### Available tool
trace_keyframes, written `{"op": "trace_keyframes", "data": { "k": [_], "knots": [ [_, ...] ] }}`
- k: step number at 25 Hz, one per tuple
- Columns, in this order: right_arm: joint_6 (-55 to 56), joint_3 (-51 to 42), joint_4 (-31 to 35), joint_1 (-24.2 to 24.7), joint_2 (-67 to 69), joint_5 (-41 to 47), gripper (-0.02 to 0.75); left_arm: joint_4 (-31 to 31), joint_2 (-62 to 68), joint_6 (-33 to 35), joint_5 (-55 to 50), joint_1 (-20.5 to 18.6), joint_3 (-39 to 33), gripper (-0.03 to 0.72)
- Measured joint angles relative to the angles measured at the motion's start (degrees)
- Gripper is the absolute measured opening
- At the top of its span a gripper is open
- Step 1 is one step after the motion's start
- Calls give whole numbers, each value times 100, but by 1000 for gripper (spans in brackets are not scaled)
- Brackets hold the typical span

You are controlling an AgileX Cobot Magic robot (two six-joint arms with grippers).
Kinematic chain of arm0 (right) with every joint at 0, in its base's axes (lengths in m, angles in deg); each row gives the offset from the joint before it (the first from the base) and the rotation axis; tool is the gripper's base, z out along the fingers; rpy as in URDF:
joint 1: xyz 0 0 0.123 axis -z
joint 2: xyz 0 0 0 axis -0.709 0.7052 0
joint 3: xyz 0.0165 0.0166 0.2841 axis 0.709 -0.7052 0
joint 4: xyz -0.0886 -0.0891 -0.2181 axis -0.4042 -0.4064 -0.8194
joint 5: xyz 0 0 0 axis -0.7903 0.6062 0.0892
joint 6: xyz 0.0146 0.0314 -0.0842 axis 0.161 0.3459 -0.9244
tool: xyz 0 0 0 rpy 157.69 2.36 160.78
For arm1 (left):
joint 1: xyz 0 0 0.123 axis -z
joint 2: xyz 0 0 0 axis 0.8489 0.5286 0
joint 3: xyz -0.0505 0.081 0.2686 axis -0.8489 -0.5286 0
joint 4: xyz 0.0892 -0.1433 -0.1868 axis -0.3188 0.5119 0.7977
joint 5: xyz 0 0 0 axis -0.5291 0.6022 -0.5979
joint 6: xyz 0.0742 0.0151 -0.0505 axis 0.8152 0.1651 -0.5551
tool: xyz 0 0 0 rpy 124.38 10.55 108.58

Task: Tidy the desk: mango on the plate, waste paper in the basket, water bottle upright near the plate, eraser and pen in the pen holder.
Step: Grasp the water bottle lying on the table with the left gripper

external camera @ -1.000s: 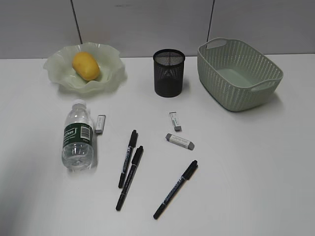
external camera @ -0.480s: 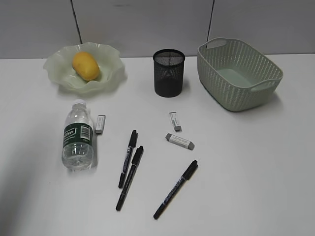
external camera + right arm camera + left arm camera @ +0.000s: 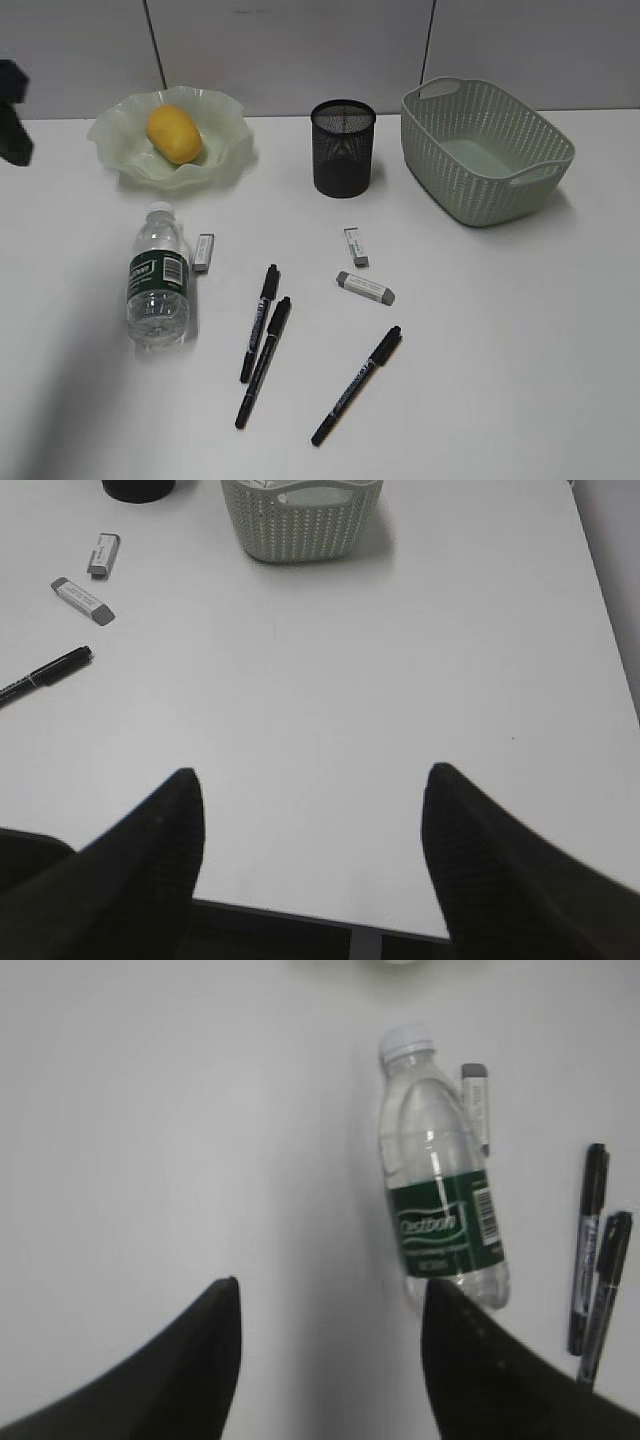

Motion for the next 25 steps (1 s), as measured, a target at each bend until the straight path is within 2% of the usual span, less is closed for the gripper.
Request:
{"op": "trace_keyframes", "data": {
  "k": [3,5,7,9,12,16,25],
  "knots": [
    [0,0,0,0,0,-5,540,-295,438,-800,109,617,234,441],
    [0,0,0,0,0,-4,540,-395,869,-1041,33,960,530,464],
    [2,0,0,0,0,-6,540,-460,1282,-1118,-131,1203,808,517],
    [2,0,0,0,0,-11,540,-513,1652,-1323,-276,1366,1082,607],
    [2,0,0,0,0,-19,540,-663,2101,-1975,-288,1449,1239,670],
    [2,0,0,0,0,-19,538,-780,2524,-2594,-153,1449,1250,680],
    [2,0,0,0,0,-19,534,-762,3279,-2980,303,1451,1264,668]
  ]
}}
